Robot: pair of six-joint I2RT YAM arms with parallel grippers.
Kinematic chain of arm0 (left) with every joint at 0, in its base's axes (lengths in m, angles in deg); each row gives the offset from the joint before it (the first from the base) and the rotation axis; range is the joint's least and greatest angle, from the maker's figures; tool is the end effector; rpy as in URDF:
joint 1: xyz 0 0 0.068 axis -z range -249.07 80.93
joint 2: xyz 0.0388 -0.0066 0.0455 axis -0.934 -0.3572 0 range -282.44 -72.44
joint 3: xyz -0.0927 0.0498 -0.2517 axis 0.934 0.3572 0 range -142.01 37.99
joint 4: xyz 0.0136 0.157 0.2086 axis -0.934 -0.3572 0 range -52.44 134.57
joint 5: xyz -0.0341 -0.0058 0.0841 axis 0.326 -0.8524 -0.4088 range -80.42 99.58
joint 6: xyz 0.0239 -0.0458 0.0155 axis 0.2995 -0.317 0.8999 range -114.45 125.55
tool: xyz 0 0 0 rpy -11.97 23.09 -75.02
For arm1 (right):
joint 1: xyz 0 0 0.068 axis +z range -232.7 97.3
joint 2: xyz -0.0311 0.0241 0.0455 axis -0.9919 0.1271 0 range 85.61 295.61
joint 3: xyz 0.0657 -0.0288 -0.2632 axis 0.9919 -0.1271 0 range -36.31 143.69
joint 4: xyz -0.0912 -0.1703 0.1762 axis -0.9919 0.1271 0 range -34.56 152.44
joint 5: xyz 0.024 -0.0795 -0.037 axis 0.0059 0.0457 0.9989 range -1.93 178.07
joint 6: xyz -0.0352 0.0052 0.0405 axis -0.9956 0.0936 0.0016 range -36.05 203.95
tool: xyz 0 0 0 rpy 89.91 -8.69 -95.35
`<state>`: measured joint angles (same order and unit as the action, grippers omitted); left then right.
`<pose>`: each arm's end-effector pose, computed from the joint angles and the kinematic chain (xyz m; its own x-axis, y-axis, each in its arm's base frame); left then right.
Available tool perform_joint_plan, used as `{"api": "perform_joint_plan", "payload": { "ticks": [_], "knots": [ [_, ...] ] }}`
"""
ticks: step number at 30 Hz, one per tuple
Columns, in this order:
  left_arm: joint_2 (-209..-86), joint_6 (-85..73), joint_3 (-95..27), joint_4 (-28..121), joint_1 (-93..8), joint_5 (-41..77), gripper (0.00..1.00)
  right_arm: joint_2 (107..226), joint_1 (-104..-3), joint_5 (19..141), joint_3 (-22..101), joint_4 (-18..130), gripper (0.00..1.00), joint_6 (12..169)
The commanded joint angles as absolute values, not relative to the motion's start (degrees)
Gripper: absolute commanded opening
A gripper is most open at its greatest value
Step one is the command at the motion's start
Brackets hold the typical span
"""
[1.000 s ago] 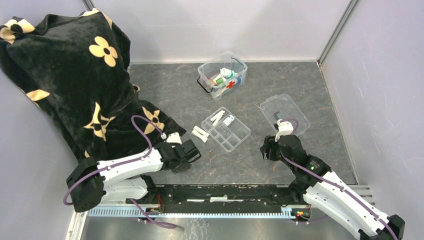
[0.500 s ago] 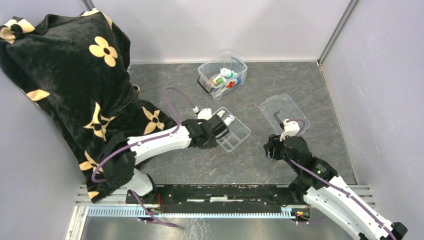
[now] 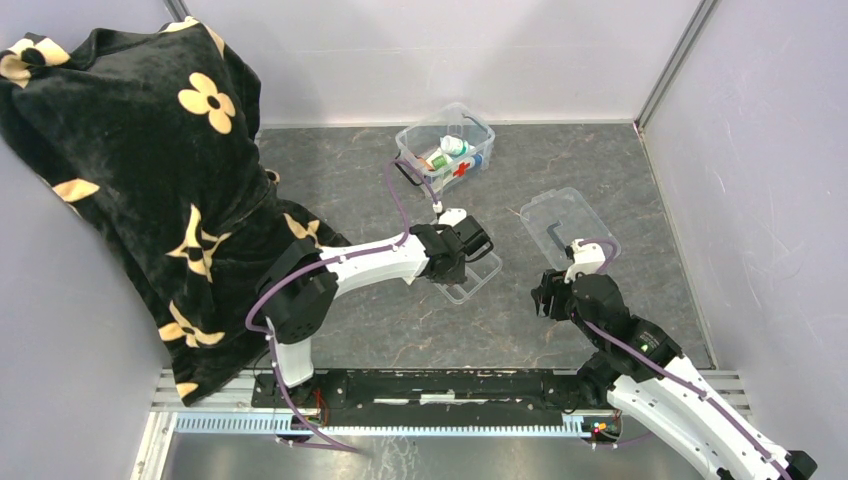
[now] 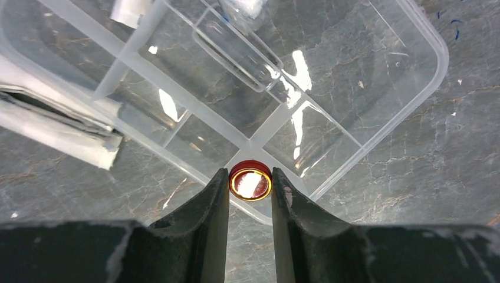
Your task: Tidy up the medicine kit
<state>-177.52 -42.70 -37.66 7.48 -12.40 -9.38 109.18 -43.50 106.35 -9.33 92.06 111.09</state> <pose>0.2154 -0.3066 0.2016 -0.8720 0.0419 -0.4878 0.1028 0.9898 -0.0989 0.0917 0.0604 0.2345 -0.5588 0.1032 -0.8229 -0.1594 0.9604 0.2287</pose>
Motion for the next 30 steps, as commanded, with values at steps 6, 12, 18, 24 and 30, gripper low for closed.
{"api": "perform_joint_plan", "payload": {
  "ticks": [6,12,18,24,30],
  "knots": [
    [-180.05,-38.84,-40.13,12.22,-11.93,-3.19,0.23,108.64,-43.61,107.83,-7.40,93.50,0.63,111.46],
    [-179.45,-38.91,-39.29,10.59,-11.85,-4.60,0.24,108.67,-43.67,107.67,-7.66,93.30,0.63,111.53],
    [-177.82,-38.92,-38.48,9.39,-11.76,-4.99,0.24,108.64,-43.61,107.68,-7.92,93.12,0.63,111.46],
    [-176.31,-39.05,-37.89,8.87,-11.36,-5.01,0.24,108.63,-43.65,107.74,-8.10,92.92,0.63,111.55],
    [-176.19,-38.96,-37.19,8.57,-11.15,-5.07,0.25,108.73,-43.66,107.65,-8.10,93.04,0.63,111.57]
  ]
}}
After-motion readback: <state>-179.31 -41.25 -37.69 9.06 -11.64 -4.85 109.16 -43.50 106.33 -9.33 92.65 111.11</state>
